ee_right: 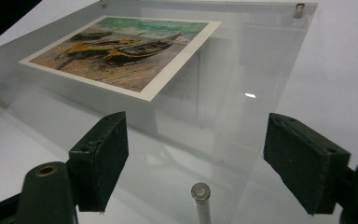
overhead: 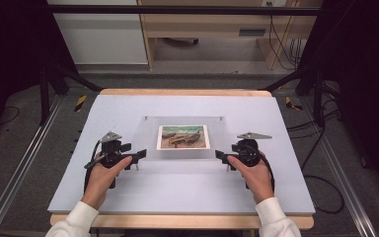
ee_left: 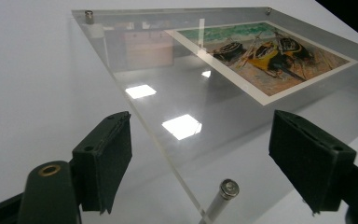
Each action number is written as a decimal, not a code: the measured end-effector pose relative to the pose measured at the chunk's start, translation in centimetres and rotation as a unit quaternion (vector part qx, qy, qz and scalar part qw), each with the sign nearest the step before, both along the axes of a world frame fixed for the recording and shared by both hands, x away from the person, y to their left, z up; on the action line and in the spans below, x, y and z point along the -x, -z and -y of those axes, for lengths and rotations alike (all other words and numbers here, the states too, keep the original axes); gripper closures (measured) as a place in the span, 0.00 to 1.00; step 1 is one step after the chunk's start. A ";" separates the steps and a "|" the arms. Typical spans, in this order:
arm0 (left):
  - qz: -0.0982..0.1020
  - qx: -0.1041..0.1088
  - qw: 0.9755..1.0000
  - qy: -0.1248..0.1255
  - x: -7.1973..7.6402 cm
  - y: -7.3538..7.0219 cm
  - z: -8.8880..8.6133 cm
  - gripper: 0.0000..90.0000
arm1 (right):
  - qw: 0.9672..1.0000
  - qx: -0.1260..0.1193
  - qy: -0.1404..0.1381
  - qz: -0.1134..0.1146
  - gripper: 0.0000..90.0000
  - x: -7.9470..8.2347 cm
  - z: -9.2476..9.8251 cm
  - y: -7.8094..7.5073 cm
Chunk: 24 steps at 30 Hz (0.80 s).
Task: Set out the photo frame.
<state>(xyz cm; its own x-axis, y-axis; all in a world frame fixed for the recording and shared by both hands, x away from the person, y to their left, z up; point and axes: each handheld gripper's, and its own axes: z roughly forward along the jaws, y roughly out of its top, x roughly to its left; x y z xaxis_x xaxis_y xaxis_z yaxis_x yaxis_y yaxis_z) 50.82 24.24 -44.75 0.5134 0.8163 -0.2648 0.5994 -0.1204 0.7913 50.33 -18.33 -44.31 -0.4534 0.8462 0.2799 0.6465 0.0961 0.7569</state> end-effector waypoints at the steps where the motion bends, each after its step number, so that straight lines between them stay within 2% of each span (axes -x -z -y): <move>1: -0.005 0.003 1.000 0.004 0.0 0.0 0.1 0.23 | 1.000 -0.002 0.000 -0.002 0.23 0.0 0.0 0.0; 3: -0.008 0.009 1.000 0.014 0.0 0.1 0.3 0.23 | 1.000 -0.004 0.000 -0.005 0.23 -0.1 -0.1 0.0; 5: -0.006 0.004 1.000 0.012 0.0 0.0 0.4 0.23 | 1.000 -0.004 0.000 -0.004 0.23 0.0 -0.1 0.1; 11: -0.017 0.013 1.000 0.006 -0.2 0.2 0.4 0.22 | 1.000 -0.018 0.000 -0.007 0.22 0.0 0.2 0.3; 24: -0.029 0.010 1.000 0.001 -0.8 0.1 0.7 0.19 | 0.998 -0.046 0.004 -0.035 0.16 -0.5 0.3 0.8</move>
<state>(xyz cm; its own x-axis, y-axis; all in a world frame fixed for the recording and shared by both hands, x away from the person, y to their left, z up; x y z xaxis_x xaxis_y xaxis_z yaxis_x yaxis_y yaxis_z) 51.60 23.54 -44.86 0.4990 0.8088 -0.3111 0.6442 -0.1061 0.7575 50.82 -18.60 -45.08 -0.4225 0.8195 0.3871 0.6990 0.0228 0.7147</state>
